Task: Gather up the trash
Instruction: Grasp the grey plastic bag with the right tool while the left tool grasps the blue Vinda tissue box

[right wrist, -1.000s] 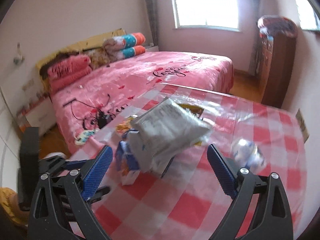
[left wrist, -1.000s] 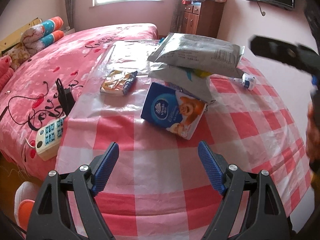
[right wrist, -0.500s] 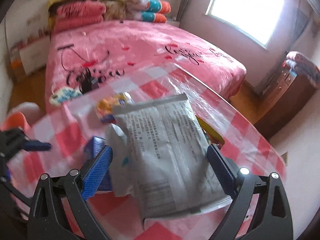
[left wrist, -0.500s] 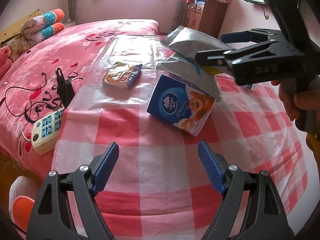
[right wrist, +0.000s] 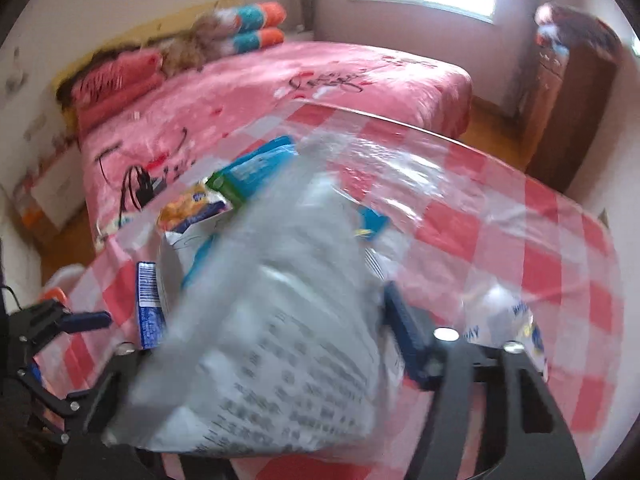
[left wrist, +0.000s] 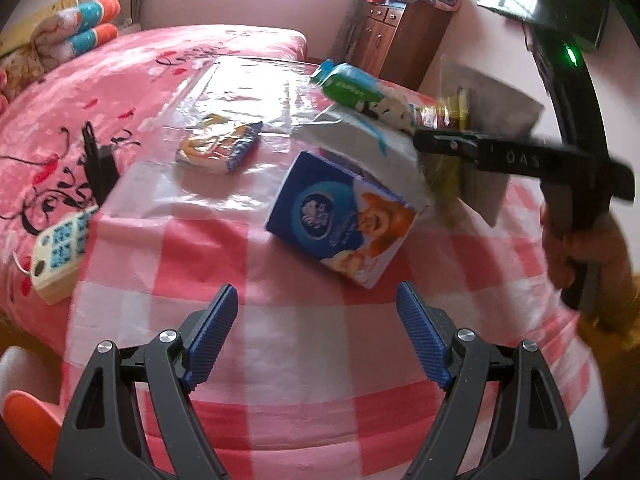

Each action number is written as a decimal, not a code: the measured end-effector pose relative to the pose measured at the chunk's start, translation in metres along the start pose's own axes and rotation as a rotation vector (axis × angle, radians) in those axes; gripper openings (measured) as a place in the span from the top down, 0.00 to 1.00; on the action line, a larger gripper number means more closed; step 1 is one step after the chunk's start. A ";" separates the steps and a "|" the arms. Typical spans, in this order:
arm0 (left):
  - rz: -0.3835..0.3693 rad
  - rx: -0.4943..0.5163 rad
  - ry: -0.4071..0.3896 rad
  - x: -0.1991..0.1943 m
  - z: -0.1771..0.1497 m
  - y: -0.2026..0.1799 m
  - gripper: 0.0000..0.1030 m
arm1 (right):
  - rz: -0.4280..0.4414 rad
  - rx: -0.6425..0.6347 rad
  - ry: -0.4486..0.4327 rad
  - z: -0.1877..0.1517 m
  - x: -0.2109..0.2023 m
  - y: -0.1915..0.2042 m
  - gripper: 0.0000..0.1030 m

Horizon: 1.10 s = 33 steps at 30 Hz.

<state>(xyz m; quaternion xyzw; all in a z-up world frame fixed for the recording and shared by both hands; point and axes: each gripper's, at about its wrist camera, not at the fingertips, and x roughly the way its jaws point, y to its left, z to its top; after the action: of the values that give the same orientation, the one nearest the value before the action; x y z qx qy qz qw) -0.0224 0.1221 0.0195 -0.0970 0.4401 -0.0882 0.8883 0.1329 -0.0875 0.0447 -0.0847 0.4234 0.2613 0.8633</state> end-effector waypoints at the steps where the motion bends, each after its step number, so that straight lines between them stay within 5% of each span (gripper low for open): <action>1: -0.022 -0.020 0.000 0.000 0.002 0.001 0.20 | 0.018 0.032 -0.013 -0.004 -0.004 -0.005 0.47; 7: -0.121 -0.145 0.003 0.003 0.015 0.007 0.20 | 0.003 0.124 -0.059 -0.027 -0.022 -0.020 0.50; 17: -0.163 -0.288 0.026 0.021 0.027 0.018 0.20 | 0.014 0.328 -0.108 -0.074 -0.053 -0.056 0.50; 26: -0.184 -0.334 0.028 0.028 0.039 0.018 0.20 | 0.070 0.436 -0.147 -0.097 -0.063 -0.074 0.28; 33: -0.182 -0.375 0.049 0.042 0.042 0.020 0.20 | 0.087 0.511 -0.169 -0.113 -0.065 -0.082 0.27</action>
<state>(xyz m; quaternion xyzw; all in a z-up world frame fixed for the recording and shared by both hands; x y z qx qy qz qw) 0.0373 0.1354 0.0075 -0.2977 0.4598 -0.0869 0.8321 0.0651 -0.2234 0.0178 0.1764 0.4054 0.1887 0.8769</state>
